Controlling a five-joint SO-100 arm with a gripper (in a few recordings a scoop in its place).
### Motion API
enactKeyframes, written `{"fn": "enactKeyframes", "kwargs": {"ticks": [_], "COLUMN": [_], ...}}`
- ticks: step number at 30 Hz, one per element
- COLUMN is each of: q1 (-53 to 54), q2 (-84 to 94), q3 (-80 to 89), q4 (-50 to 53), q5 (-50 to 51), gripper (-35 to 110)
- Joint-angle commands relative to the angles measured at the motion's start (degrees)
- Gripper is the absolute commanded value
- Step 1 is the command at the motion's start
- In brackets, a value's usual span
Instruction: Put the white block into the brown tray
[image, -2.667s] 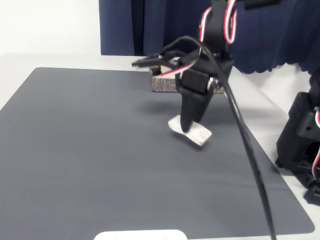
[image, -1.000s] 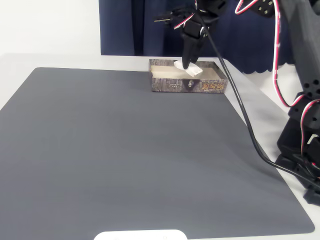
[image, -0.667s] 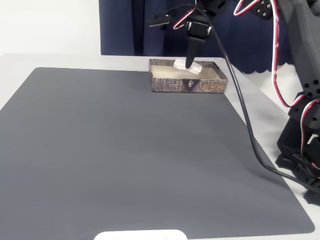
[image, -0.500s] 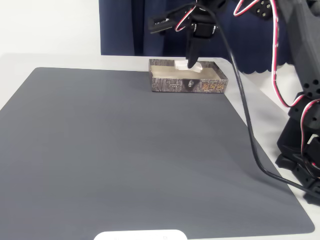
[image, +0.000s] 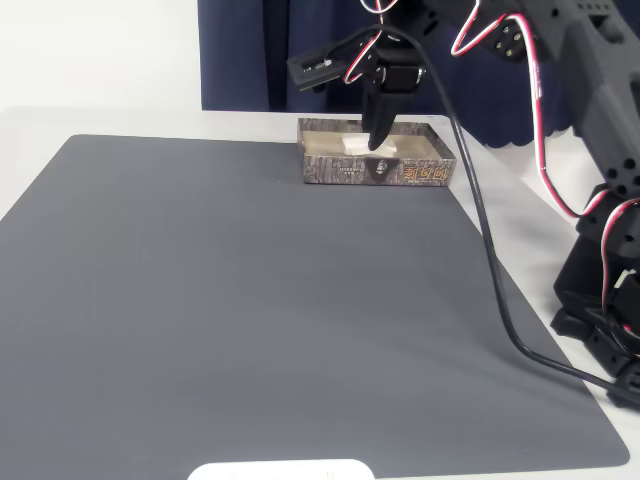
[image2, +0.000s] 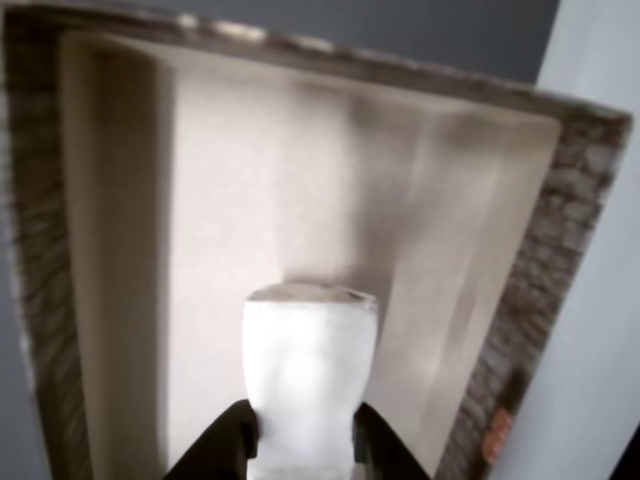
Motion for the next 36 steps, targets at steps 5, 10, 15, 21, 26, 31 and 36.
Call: {"fn": "enactKeyframes", "kwargs": {"ticks": [5, 10, 15, 21, 26, 31, 36], "q1": [-0.79, -0.88, -1.14, -1.05, -0.97, -1.67, -2.20], "q2": [-0.79, -1.23, -2.37, -3.16, -2.90, -2.29, -1.41], "q3": [-2.99, -3.52, -3.87, -4.04, -5.01, -5.54, -5.62], "q4": [0.18, 0.09, 0.00, 0.18, 0.18, -0.79, -2.37], "q5": [1.58, 1.58, 2.02, 3.78, 4.57, 3.25, 1.41], "gripper": [0, 0, 0, 0, 14, 34, 40]}}
